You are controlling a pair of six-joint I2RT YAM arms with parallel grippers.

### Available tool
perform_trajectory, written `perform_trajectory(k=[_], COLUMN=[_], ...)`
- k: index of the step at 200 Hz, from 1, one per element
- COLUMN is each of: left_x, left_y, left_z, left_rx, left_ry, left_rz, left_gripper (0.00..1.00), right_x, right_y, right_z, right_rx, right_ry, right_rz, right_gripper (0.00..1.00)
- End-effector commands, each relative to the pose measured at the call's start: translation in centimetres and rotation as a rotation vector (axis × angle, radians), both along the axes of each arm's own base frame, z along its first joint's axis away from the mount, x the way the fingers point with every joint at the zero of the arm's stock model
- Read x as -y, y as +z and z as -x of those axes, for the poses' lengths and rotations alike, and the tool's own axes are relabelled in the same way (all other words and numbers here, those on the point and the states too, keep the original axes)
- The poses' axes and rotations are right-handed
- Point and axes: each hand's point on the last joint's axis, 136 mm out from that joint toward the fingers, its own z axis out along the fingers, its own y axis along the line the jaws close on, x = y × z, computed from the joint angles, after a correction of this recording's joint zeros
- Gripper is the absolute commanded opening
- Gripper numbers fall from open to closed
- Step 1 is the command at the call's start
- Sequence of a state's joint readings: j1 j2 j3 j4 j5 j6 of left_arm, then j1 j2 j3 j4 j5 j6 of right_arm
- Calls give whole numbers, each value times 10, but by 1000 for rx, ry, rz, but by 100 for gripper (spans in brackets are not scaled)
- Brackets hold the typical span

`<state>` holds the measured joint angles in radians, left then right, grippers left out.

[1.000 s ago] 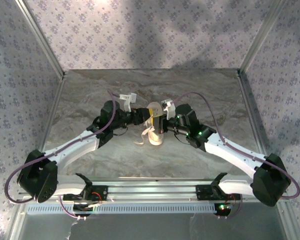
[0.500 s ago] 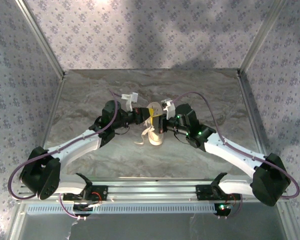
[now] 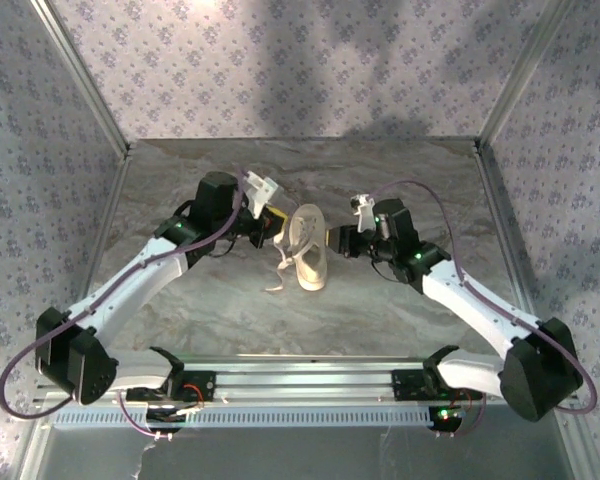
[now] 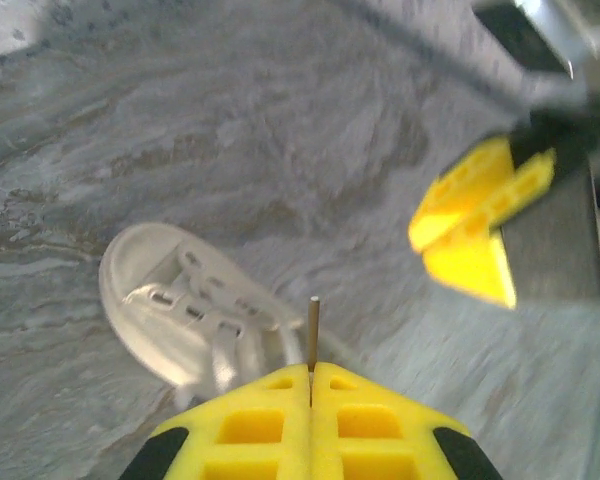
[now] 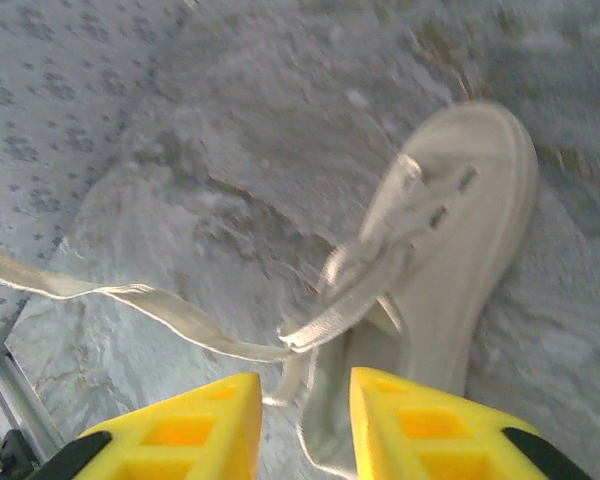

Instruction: Tie the shoes

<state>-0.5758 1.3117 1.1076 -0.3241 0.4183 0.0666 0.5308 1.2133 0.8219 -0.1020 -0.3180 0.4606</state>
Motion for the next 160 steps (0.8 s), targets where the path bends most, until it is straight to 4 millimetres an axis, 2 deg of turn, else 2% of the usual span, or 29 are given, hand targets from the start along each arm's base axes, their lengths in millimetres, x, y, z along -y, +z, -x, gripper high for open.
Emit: perform_trajectory(k=[1, 27, 76, 112, 160], left_x=[-8, 0, 10, 14, 20], left_y=[-52, -75, -114, -129, -138], left_z=[11, 5, 0, -13, -20], left_rx=[20, 55, 126, 128, 140], left_ry=[-169, -235, -350, -352, -378], left_rz=[-224, -289, -470, -546, -594], left_gripper=[0, 0, 0, 0, 0], right_x=[-5, -16, -20, -27, -31], right_y=[-30, -45, -61, -71, -73], right_z=[7, 4, 0, -1, -2], right_rx=[-166, -216, -216, -227, -213], right_ry=[42, 69, 97, 133, 161], right_rz=[21, 5, 29, 23, 16], right_gripper=[26, 21, 16, 12, 11])
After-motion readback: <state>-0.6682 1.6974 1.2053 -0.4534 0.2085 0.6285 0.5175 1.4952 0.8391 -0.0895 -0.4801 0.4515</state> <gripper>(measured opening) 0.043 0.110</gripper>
